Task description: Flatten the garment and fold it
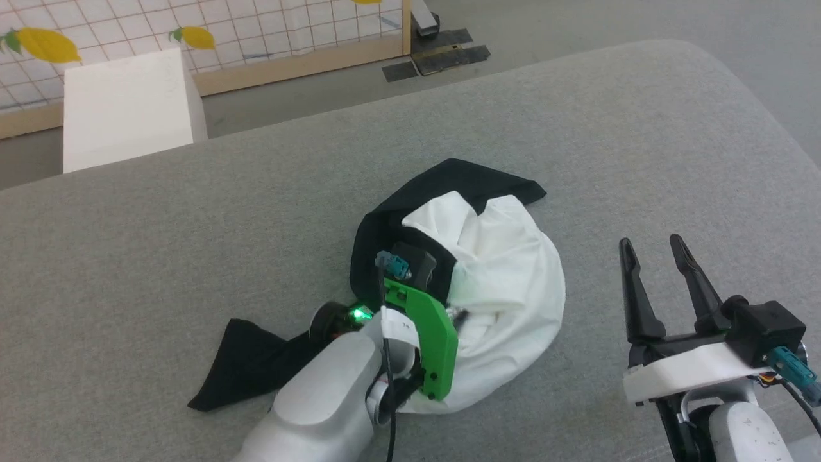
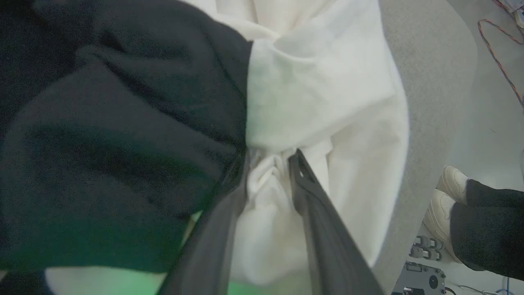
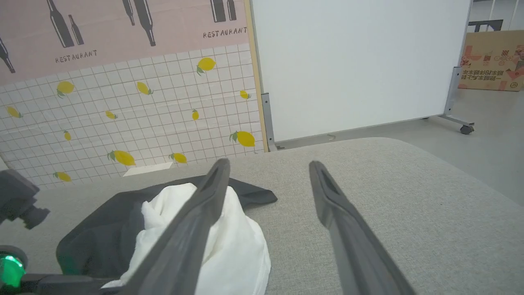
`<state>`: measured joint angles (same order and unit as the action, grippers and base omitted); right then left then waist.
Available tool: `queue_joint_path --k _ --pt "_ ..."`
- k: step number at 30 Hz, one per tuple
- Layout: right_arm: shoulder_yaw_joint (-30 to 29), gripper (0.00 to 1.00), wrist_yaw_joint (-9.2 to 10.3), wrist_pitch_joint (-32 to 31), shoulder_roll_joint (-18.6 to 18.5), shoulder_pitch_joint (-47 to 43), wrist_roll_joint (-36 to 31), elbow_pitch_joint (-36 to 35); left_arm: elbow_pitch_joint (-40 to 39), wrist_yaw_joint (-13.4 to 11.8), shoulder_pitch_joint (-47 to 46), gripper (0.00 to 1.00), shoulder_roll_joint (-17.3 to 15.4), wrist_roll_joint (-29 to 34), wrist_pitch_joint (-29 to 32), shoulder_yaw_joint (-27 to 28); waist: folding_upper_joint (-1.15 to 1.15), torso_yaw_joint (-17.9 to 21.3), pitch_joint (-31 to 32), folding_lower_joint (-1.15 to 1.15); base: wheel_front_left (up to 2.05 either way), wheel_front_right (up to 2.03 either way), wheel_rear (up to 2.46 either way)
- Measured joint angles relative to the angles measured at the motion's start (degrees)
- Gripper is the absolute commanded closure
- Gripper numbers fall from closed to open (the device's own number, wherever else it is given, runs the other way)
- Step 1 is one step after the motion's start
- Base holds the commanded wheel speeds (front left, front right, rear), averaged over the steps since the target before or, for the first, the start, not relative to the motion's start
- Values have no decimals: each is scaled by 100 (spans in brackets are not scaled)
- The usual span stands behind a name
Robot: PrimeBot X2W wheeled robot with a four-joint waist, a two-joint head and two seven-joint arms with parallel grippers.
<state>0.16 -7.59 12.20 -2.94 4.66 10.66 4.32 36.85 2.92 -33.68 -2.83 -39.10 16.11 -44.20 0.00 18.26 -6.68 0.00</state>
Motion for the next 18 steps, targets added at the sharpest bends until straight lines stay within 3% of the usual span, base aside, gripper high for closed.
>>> queue_joint_path --k 4,8,10,13,18 --pt "-29 0 0 0 -1 -1 -2 31 -48 4 51 0 12 -259 -70 -13 0 -27 -21 0 0 0 0" --pt "-29 0 0 -3 0 -2 -26 27 -447 -80 76 0 -38 -168 -1205 297 0 -150 34 0 0 0 0" --pt "-30 0 0 -9 0 -3 -57 12 -772 -249 80 0 -154 -3 -2068 523 0 -225 73 0 0 0 0" --pt "-40 0 0 -29 0 -6 -90 -36 -1162 -550 216 0 -438 263 -2863 839 0 -330 134 0 0 0 0" --pt "-112 0 0 -105 0 -30 -168 -131 -1907 -957 836 0 -917 631 -3066 1485 0 -533 218 0 0 0 0"
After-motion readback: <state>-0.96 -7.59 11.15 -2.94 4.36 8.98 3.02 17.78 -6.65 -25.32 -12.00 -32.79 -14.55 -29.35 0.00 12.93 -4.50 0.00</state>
